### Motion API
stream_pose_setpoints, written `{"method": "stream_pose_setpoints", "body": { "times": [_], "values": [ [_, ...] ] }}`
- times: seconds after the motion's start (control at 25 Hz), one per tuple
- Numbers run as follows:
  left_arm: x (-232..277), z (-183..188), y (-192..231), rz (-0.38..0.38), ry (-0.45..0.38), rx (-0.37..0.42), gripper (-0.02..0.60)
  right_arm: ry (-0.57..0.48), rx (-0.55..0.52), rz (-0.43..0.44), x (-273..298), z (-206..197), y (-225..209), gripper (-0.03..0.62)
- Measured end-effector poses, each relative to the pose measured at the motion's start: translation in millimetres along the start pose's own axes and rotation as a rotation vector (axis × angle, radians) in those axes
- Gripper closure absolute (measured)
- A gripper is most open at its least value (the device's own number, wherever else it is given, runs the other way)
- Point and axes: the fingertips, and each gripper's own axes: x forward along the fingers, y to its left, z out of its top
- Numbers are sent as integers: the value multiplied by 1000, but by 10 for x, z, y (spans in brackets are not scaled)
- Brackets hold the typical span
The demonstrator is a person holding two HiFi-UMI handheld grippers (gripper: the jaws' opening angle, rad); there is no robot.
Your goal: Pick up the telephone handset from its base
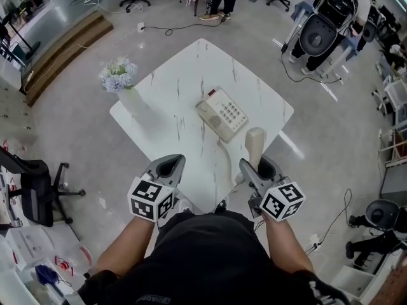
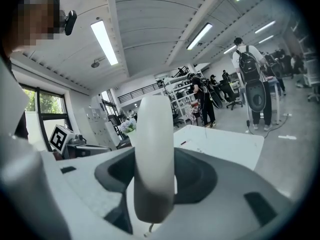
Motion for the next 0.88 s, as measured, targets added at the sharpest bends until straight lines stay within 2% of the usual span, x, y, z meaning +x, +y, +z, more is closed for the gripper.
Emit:
{"method": "stream_pose_setpoints", "body": {
  "times": [0.88],
  "values": [
    [-6, 43, 10, 11, -20, -7, 580, 21, -19, 19, 38, -6, 61, 382]
  ]
}}
